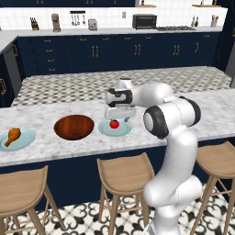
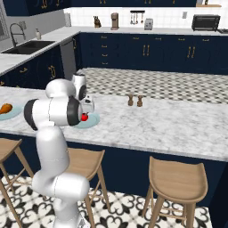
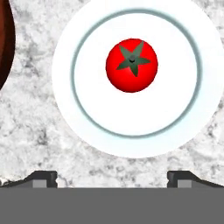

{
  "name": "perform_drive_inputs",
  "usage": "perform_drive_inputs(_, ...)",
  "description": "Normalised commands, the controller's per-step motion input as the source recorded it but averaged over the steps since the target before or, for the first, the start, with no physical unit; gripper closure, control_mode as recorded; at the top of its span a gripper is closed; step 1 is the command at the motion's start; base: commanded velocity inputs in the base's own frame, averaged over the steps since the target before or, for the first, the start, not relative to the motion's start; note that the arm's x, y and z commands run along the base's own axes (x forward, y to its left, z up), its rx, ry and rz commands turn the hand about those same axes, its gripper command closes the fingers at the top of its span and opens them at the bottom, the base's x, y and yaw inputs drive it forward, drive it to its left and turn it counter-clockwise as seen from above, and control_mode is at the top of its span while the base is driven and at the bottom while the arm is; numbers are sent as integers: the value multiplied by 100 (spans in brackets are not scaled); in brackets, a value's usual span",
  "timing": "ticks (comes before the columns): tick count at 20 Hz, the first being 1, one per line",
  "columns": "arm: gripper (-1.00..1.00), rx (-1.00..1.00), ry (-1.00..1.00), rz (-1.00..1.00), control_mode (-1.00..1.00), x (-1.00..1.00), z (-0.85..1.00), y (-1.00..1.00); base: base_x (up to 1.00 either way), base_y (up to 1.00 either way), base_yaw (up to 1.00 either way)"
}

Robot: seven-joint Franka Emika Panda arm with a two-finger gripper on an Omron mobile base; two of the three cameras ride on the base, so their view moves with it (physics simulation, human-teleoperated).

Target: Pick the chicken drumstick and tomato from their plates and place them in the bowl. Then put the bowl in the fridge.

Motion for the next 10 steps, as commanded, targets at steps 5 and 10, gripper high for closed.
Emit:
perform_drive_inputs(5,-100,0,1,-1,-100,43,-28,0,0,0,0)
perform_drive_inputs(10,-100,0,0,-2,-100,35,-30,0,0,0,0)
